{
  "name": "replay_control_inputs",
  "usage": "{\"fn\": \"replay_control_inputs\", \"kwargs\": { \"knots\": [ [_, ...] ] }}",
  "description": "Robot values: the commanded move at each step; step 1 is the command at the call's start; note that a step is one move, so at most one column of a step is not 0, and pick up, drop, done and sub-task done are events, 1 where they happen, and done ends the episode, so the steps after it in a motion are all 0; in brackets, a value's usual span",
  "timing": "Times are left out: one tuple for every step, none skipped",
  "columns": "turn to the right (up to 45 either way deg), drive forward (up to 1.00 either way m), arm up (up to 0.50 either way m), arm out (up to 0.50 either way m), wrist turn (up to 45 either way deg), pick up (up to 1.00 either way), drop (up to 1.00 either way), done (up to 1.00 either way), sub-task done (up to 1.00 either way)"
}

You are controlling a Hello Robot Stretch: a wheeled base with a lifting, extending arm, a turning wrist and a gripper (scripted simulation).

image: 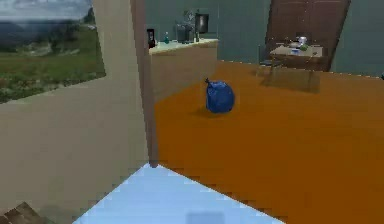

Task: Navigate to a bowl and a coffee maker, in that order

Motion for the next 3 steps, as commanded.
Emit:
{"fn": "replay_control_inputs", "kwargs": {
  "knots": [
    [0.0, 1.0, 0.0, 0.0, 0.0, 0.0, 0.0, 0.0, 0.0],
    [0.0, 1.0, 0.0, 0.0, 0.0, 0.0, 0.0, 0.0, 0.0],
    [-3.0, 0.0, 0.0, 0.0, 0.0, 0.0, 0.0, 0.0, 0.0]
  ]
}}
